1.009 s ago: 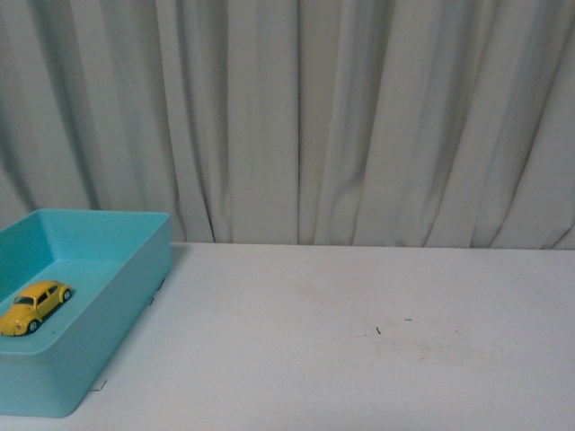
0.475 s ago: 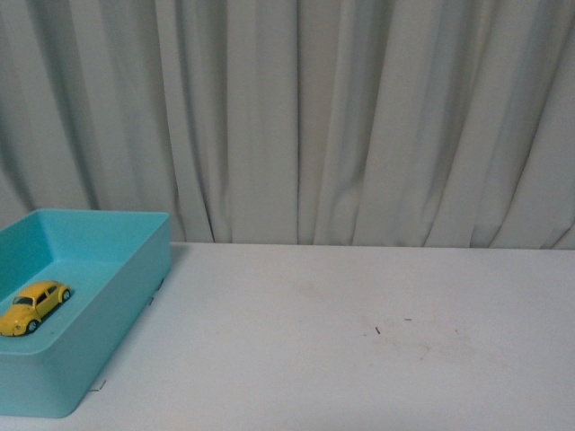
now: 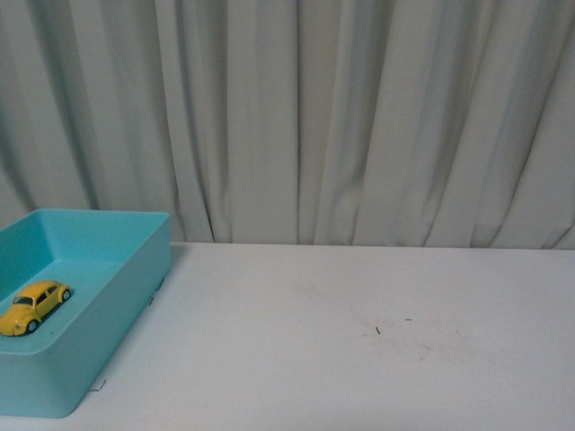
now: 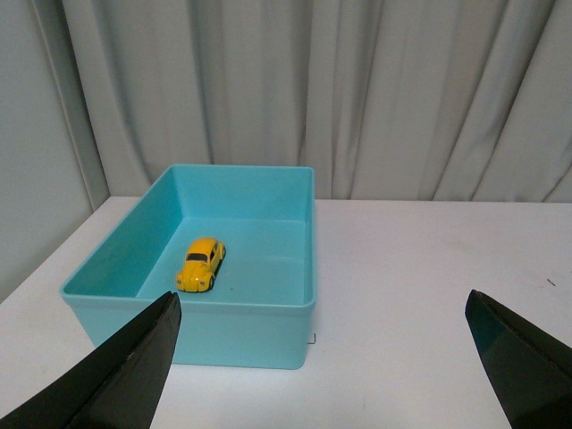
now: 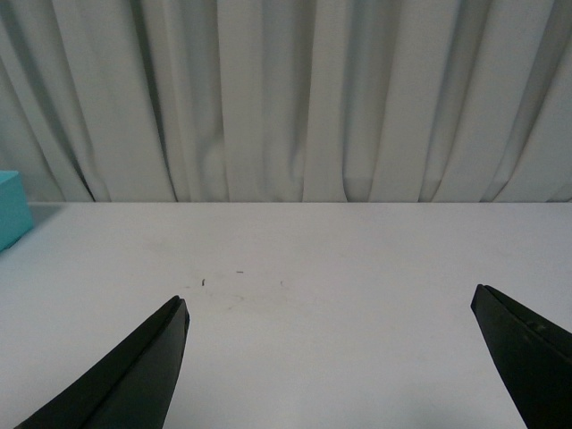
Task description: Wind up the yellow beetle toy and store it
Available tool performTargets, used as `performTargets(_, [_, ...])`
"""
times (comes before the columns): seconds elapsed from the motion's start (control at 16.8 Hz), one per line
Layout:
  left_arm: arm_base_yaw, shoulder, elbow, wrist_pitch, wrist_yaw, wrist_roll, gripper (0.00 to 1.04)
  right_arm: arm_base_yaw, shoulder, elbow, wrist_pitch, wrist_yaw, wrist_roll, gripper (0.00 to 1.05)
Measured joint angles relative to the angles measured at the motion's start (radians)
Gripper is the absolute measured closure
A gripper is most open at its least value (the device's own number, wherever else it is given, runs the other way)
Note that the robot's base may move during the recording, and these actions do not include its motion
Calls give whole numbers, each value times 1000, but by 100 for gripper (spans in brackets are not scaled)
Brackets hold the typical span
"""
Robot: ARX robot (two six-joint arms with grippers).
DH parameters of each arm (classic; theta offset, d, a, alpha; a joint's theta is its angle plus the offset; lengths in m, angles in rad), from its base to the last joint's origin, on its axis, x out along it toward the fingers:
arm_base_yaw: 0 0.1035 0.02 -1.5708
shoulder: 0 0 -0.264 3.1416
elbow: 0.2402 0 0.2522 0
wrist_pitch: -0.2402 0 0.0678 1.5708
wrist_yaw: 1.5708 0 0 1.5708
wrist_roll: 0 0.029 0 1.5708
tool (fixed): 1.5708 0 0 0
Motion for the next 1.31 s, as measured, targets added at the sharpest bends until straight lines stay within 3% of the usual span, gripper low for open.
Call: performTargets(1.31, [0, 0, 0, 0, -1, 0, 7, 0, 0, 0, 0, 0, 0, 7])
